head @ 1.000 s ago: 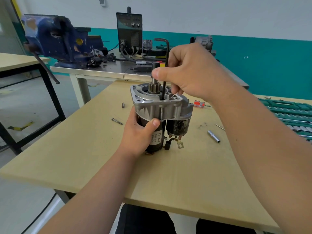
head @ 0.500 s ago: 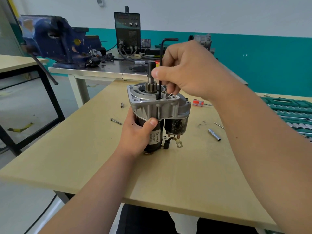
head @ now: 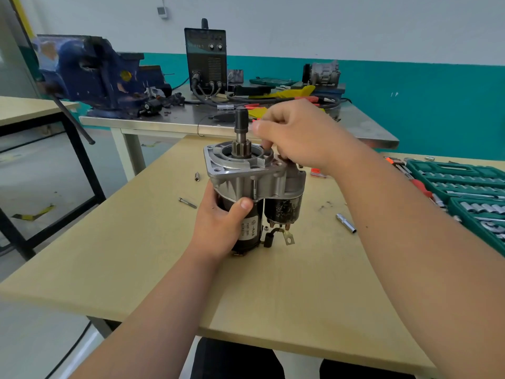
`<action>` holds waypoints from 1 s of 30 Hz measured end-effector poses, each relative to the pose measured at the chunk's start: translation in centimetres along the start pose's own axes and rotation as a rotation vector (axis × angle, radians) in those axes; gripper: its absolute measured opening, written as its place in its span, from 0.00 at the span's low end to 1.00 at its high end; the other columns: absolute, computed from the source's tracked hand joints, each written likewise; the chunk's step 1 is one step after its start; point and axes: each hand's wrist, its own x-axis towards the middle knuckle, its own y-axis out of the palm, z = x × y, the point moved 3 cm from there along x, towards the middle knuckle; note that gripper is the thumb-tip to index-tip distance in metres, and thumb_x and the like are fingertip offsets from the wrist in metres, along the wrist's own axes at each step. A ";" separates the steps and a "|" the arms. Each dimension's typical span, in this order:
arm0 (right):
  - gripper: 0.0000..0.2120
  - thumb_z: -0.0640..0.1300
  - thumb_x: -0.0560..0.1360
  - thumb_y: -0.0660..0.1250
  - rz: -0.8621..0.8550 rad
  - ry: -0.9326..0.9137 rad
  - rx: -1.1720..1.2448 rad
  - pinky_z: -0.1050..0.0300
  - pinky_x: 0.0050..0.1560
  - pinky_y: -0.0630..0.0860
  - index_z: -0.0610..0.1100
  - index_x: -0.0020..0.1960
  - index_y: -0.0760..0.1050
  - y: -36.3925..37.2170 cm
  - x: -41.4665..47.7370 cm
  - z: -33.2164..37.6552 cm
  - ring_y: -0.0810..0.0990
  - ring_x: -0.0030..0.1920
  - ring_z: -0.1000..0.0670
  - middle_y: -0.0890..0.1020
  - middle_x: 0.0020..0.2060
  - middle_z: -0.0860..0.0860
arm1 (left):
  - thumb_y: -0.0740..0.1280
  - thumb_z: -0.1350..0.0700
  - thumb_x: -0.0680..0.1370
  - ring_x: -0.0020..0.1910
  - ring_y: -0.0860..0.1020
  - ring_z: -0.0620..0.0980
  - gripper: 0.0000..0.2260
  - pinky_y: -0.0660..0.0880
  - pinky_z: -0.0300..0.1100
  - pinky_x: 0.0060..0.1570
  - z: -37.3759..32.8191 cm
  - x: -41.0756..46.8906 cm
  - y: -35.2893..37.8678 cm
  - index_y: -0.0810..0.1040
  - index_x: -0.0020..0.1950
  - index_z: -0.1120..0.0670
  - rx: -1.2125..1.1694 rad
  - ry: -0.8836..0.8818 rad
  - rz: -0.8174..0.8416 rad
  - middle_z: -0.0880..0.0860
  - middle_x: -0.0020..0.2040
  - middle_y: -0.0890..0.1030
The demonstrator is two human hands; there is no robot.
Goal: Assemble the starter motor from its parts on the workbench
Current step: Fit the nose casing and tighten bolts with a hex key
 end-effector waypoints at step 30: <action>0.33 0.78 0.65 0.49 0.138 0.126 0.323 0.71 0.43 0.71 0.65 0.65 0.51 5.9 -5.3 -1.1 0.73 0.46 0.69 0.71 0.60 0.58 | 0.46 0.35 0.80 0.57 0.81 0.49 0.26 0.77 0.47 0.55 -2.2 0.6 -0.6 0.80 0.61 0.42 -0.137 -0.064 0.031 0.50 0.56 0.84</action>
